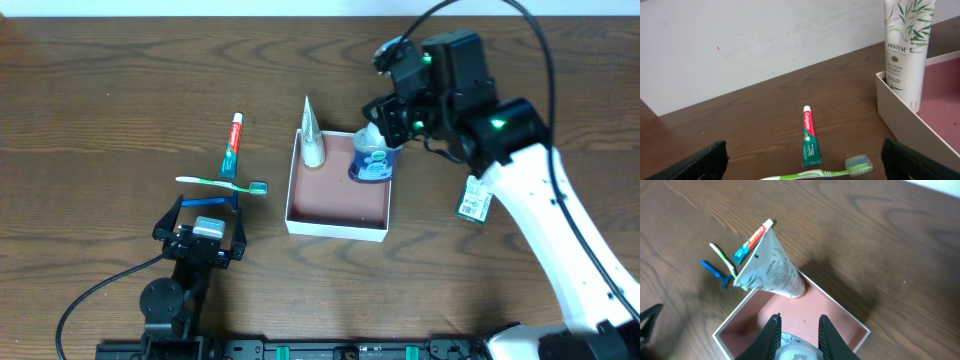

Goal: Pack container
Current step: 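Carry the soap bottle left and lower it into the box, then set the soap bottle beside the tube, open and lift the right gripper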

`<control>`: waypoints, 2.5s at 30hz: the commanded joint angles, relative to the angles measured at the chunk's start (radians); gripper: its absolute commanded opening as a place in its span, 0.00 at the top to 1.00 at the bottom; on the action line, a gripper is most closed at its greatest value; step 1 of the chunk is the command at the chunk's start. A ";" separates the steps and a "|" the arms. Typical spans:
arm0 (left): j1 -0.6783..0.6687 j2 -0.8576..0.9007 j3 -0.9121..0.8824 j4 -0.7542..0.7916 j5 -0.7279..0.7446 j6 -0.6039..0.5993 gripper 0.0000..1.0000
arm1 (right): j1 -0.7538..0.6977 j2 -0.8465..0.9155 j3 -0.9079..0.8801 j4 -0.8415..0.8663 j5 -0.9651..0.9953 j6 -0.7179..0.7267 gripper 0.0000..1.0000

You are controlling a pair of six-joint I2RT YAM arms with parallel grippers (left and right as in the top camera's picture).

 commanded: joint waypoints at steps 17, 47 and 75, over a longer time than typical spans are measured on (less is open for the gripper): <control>0.005 -0.001 -0.018 -0.032 0.014 -0.009 0.02 | 0.108 0.175 0.025 0.206 0.203 -0.033 0.94; 0.005 -0.001 -0.018 -0.032 0.014 -0.009 0.02 | 0.227 0.185 -0.194 0.507 0.476 0.045 0.98; 0.005 -0.001 -0.018 -0.032 0.014 -0.009 0.02 | 0.227 0.188 -0.219 0.558 0.476 0.045 0.98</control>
